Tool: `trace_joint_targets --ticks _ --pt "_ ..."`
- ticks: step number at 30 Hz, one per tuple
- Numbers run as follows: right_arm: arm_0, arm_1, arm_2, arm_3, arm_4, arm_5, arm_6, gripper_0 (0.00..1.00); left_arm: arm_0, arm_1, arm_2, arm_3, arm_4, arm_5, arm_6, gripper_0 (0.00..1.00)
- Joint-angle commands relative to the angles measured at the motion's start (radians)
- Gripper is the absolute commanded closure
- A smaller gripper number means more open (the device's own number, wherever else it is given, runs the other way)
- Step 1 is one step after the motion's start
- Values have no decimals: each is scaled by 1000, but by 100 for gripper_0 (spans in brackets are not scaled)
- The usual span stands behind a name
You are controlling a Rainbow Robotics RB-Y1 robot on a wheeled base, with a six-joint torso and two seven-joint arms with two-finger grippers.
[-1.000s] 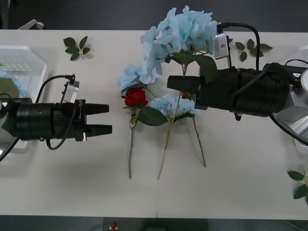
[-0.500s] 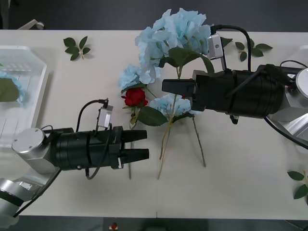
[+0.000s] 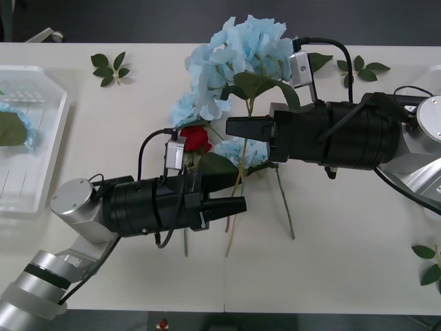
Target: Put the red flowers into the right box and the blue flowers into the left box
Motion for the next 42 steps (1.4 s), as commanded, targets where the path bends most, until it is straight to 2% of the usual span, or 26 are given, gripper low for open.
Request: trace_joint_targets --ticks 1,2,3,4,6,16,17,19,20,27,35,40,41,42 --pt "-20 5 -15 -16 -5 -2 -11 100 -37 -26 -24 -28 -13 -37 -11 54" --pt "-20 5 -15 -16 -5 -3 -11 100 -40 -26 -27 -28 -13 -45 -11 63" --pt "-20 5 -15 -14 -5 -5 -10 100 -42 -26 -34 -28 -13 -57 -11 79" --pt "-20 5 -15 -14 -5 -6 -8 100 -45 -27 -40 -28 -13 -68 -11 88" --pt "-20 5 -15 -14 -7 -9 -8 100 -47 -26 -41 -28 -13 -76 -11 100" --pt "-18 5 -15 -14 -7 -17 -16 100 -50 -16 -41 -28 -15 -91 -11 100" --pt "-20 5 -15 -14 -7 -17 -19 92 -50 -13 -41 -28 -15 -93 -11 100" --pt "-20 5 -13 -14 -11 -17 -22 16 -50 -12 -40 -28 -13 -94 -11 100" --pt "-20 5 -15 -14 -14 -18 -25 0 -50 -9 -38 -28 -13 -96 -11 100" --pt "-20 5 -15 -14 -20 -20 -37 0 -50 37 -18 -28 13 -96 -11 100" --pt "-20 -48 -18 -14 -10 -20 -129 0 -83 229 66 -28 44 -48 -11 100" --pt "-21 -89 -50 -14 156 6 -295 0 -122 367 150 -16 21 22 -3 100" --pt "-21 -89 -50 -14 156 6 -295 0 -122 367 150 -16 21 22 -3 100" --pt "-21 -95 -76 -14 269 54 -418 0 -129 432 204 -12 -22 62 143 100"
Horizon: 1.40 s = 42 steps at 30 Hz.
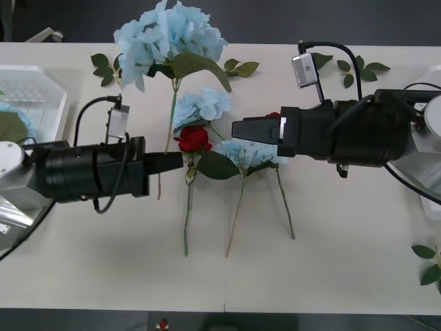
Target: Put the red flowers into the right box and the blue flowers into the left box
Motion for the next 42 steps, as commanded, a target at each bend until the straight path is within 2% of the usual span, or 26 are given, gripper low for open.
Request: trace_joint_targets --ticks 1,4,8,15,18,24,30,38,42 --pt "-24 -36 -71 -15 191 90 -233 0 -47 134 118 -9 -76 80 200 100" --pt "-43 -36 -101 -15 366 205 -414 0 -47 215 235 46 -171 153 361 100" --pt "-75 -36 -105 -15 544 338 -636 0 -72 297 341 128 -279 206 448 100" --pt "-127 9 -96 -14 826 526 -969 0 -64 433 431 218 -455 160 545 100" --pt "-148 30 -64 -14 954 570 -1067 0 -36 442 484 224 -533 138 543 100" --pt "-221 69 28 70 1132 588 -1213 0 96 436 563 143 -642 12 545 100" --pt "-279 145 62 230 1247 587 -1211 0 221 402 596 66 -722 -126 549 100" --pt "-349 219 82 419 1313 552 -1196 0 287 356 594 56 -832 -262 546 100" --pt "-382 254 126 502 1334 503 -1190 0 298 292 594 56 -900 -314 543 100"
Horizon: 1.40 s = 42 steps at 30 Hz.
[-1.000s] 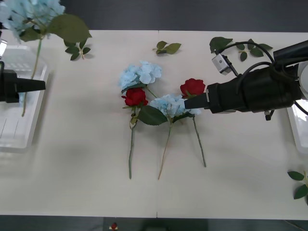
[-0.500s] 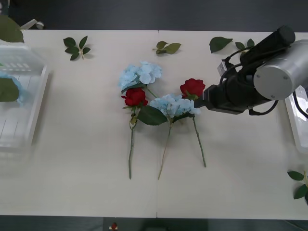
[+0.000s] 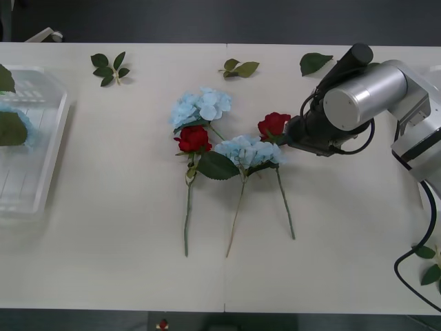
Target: Put the red flowers into the right box and the blue flowers into the left box
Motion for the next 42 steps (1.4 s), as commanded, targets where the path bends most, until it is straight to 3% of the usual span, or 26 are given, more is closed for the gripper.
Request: trace_joint_targets --ticks 1,13,15,19,20,23,24,31,35,42 --pt "-63 29 51 63 22 -44 29 0 10 -56 3 -19 -65 -54 22 100" --pt "-106 120 119 208 57 -142 49 0 56 -121 -43 -19 -85 -160 13 98" --pt "-111 129 120 222 62 -149 52 0 55 -121 -43 -19 -85 -160 10 91" --pt "-121 140 136 247 66 -166 55 0 56 -121 -43 -19 -83 -162 10 56" --pt "-121 141 136 247 65 -168 53 10 56 -121 -43 -19 -82 -160 10 53" --pt "-121 141 136 247 65 -169 53 95 56 -121 -43 -19 -80 -160 10 45" --pt "-123 143 136 247 65 -168 55 100 56 -121 -43 -19 -77 -160 10 43" --pt "-123 141 136 247 59 -177 55 100 41 -119 -31 -56 53 8 1 16" --pt "-123 140 136 247 59 -179 55 100 12 -118 -31 -142 87 117 7 16" --pt "-121 86 136 208 19 -177 87 100 -149 -118 -92 -191 107 274 96 16"
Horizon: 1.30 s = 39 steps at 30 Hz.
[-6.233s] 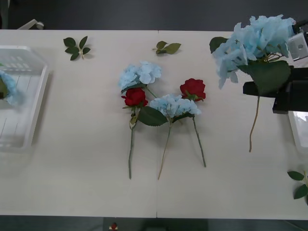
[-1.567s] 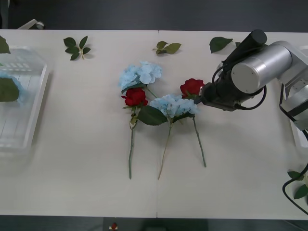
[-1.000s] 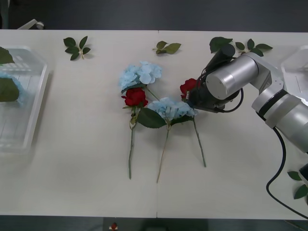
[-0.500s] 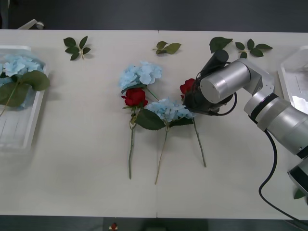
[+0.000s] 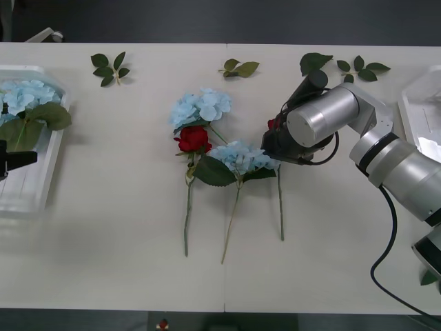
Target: Put the red flowers into the right box and the blue flowers into the left box
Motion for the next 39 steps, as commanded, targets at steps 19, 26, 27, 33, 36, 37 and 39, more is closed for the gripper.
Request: trace_joint_targets --ticks 19,26,27,33,36,37,39 --pt "-51 -521 -123 -164 -340 102 356 100 -380 -143 -464 -11 -351 -72 410 16" --pt "-51 -717 -166 -98 -426 107 508 100 -369 -269 -524 30 -526 -70 416 16" --pt "-53 -729 -166 -87 -426 104 524 100 -371 -281 -527 36 -537 -72 415 16" --pt "-51 -786 -166 91 -404 9 674 100 -365 -353 -559 93 -624 -72 416 16" --pt "-51 -771 -166 163 -352 -65 714 100 -363 -379 -571 101 -667 -73 416 15" --pt "-51 -759 -166 194 -318 -102 715 100 -363 -394 -581 101 -699 -73 416 16" --pt "-51 -740 -165 221 -274 -137 715 100 -363 -407 -588 101 -727 -73 418 16"
